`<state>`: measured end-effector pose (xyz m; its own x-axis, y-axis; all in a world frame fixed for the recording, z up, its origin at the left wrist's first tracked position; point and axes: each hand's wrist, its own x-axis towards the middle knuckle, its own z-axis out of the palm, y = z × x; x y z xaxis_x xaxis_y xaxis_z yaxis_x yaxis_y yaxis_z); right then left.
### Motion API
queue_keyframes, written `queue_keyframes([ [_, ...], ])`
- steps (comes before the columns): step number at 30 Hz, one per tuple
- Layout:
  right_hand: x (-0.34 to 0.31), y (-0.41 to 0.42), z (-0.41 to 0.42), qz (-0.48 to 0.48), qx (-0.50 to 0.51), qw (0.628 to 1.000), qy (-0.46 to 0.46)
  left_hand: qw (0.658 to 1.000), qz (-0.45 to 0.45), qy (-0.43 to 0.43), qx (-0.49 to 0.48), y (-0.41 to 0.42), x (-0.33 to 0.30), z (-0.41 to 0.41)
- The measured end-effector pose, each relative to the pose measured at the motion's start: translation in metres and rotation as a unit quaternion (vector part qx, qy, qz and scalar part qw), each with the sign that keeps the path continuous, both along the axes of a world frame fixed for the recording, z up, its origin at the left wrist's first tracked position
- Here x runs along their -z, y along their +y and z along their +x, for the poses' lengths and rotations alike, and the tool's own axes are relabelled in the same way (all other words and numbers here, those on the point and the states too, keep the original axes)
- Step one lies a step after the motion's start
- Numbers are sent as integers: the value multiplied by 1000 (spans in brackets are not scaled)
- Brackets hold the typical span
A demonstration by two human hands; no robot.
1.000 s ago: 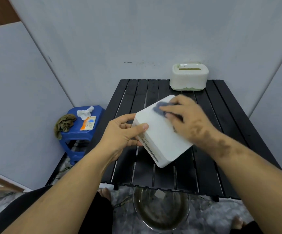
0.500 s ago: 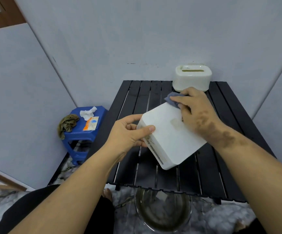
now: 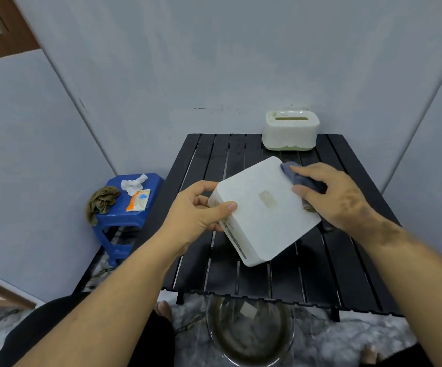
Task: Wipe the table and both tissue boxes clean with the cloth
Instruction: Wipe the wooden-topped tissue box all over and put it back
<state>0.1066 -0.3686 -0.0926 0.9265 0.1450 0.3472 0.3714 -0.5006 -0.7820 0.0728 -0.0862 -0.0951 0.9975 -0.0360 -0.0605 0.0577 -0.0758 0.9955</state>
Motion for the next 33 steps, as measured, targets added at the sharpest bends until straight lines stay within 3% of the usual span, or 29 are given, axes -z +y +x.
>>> queue_keyframes([
  [5,20,-24,-23,55,-13,997,60,1000,1,-8,10,1,-1,-3],
  [14,43,-21,-59,340,-18,928,150,999,-3,1,36,5,-6,-1],
  [19,16,-19,-59,335,-24,939,79,997,-32,-25,61,17,-15,-2],
  [23,11,-16,-58,277,-24,961,3,994,13,-73,78,21,-15,-4],
  [28,30,-12,-57,282,-22,959,14,987,85,-117,64,10,-7,-4],
  [33,32,-15,-58,244,-30,969,26,991,51,-101,77,11,3,-7],
])
